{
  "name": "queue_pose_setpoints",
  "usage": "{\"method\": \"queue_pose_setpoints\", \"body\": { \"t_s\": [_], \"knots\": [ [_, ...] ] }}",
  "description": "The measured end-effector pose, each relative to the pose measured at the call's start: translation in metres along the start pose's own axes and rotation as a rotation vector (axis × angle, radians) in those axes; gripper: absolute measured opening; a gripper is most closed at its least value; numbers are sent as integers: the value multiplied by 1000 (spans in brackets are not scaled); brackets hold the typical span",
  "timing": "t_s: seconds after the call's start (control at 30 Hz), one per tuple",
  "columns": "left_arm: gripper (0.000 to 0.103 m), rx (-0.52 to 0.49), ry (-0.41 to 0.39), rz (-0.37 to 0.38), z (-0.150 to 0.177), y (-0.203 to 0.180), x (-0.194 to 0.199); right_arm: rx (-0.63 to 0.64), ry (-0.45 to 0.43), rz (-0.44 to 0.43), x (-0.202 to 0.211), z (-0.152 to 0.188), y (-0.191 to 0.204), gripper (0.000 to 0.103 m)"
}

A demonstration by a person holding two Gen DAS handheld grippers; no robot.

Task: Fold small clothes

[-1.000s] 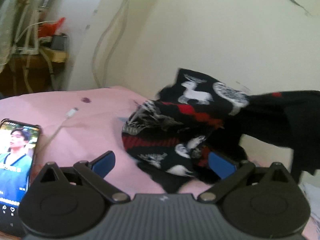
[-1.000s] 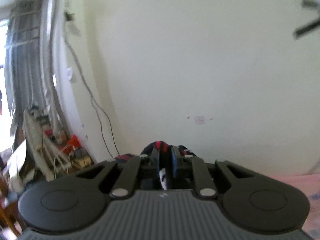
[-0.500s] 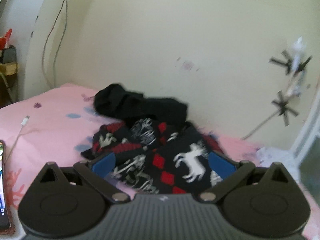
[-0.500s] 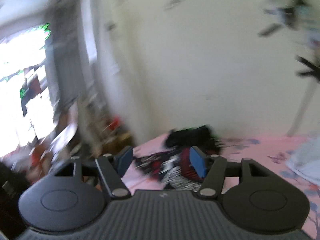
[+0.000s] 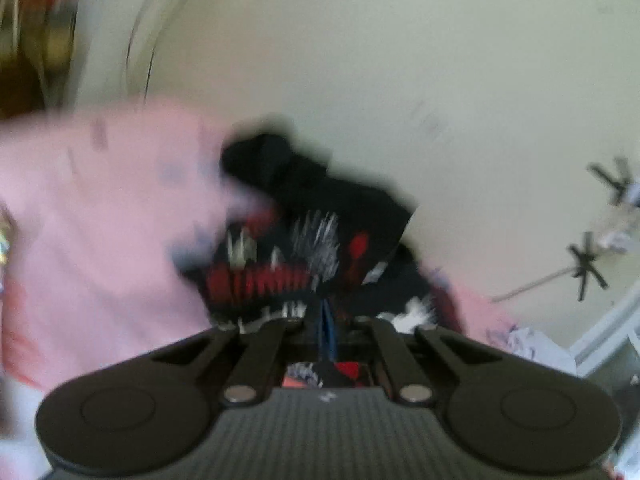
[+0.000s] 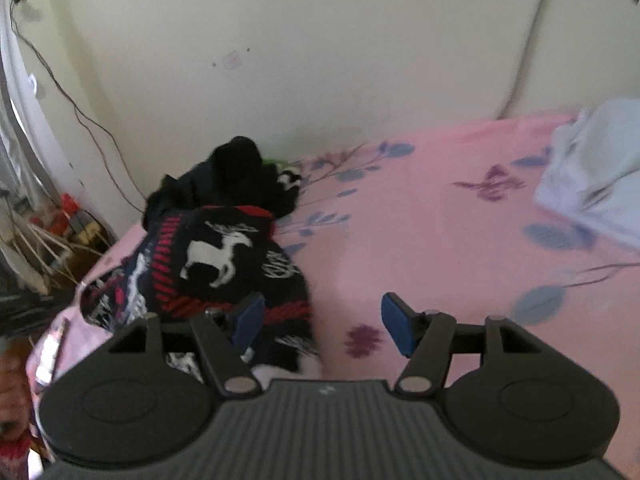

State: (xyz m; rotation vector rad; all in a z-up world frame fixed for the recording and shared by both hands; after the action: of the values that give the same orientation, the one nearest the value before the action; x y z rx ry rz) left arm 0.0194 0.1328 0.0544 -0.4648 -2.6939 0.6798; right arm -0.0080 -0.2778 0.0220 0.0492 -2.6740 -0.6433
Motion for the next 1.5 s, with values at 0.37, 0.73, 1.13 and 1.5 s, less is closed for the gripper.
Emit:
{"method": "queue_pose_setpoints", "body": {
  "t_s": [0.37,0.73,1.13,1.5],
  "knots": [
    [60,-257,-96,-23,-36,-14,63,-121,52,-56,-42,16,12,58],
    [95,-427,286,240,30,-39,-114,-255,-62,-86,0,44,6,58],
    [13,-377,159,564,34,-29,91,-141,65,-733,21,32,67,72],
    [28,-216,210,338,72,30,103,-13,16,-363,-86,-52,85,77]
  ]
}}
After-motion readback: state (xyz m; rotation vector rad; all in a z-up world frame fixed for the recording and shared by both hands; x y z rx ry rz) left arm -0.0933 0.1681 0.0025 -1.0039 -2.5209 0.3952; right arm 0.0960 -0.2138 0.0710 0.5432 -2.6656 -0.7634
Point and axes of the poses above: each gripper's, at about its wrist camera, not at the fingertips, and x roughly against the way its jaws point, y to its left, z to its underside, the point moved 2 cm from there along -x, roughly the way its jaws point, and after that the axes turned 15 degrees about -y, right-handed, at the moved point
